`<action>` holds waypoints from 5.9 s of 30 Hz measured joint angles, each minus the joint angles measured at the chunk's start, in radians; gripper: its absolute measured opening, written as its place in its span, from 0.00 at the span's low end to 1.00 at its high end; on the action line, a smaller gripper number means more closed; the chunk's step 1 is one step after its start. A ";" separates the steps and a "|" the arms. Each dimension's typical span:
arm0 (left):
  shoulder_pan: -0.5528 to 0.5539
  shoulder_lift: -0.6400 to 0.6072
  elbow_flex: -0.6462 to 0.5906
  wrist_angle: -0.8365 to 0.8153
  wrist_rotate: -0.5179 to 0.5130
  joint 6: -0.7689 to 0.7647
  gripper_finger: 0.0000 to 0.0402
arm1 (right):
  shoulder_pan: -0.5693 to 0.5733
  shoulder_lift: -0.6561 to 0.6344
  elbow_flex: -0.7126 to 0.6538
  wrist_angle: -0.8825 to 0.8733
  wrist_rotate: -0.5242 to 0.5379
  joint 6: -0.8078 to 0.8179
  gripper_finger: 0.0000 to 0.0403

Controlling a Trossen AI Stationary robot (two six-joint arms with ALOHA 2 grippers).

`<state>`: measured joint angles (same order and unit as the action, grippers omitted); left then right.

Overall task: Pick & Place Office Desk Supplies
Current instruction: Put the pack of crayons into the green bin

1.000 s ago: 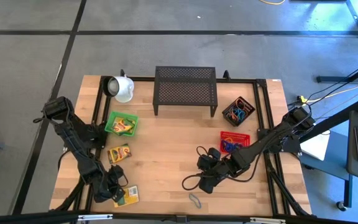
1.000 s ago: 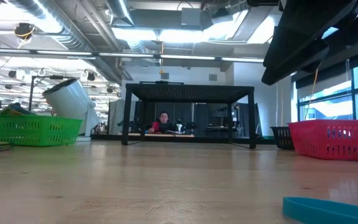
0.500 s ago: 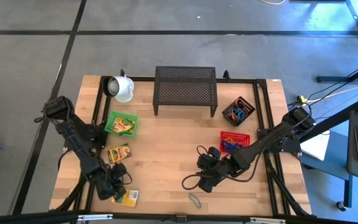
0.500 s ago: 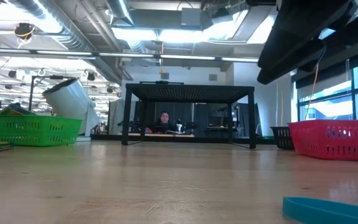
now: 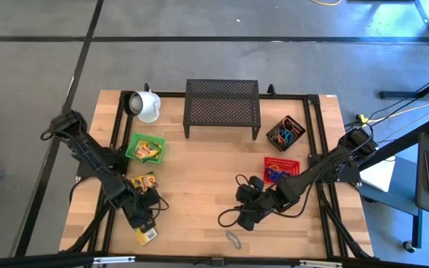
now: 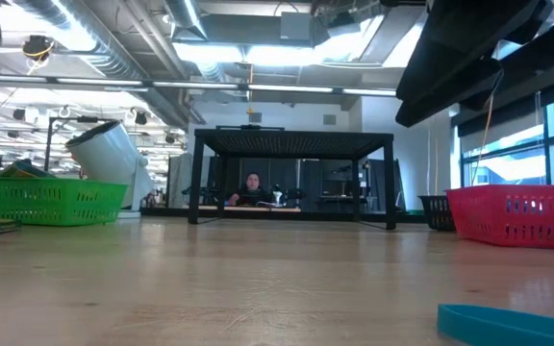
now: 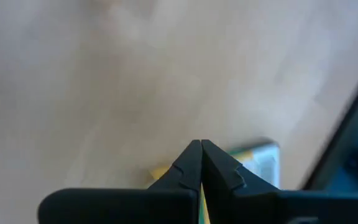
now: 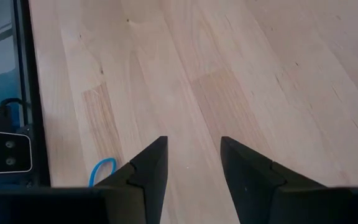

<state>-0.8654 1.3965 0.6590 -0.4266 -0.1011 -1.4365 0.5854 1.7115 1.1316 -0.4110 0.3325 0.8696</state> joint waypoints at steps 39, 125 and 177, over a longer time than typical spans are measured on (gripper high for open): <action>-0.090 0.075 0.004 -0.021 0.201 -0.070 0.22 | 0.000 0.000 0.000 0.004 0.016 -0.003 0.37; 0.254 -0.529 0.287 -0.872 -0.465 0.323 0.00 | -0.076 0.000 0.000 0.029 0.262 -0.041 0.37; 0.390 -0.377 0.091 -0.981 -0.354 0.231 0.06 | -0.076 0.000 0.000 0.037 0.262 -0.045 0.37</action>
<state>-0.4759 1.0195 0.7502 -1.4076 -0.4554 -1.2051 0.5095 1.7115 1.1316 -0.3740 0.5945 0.8249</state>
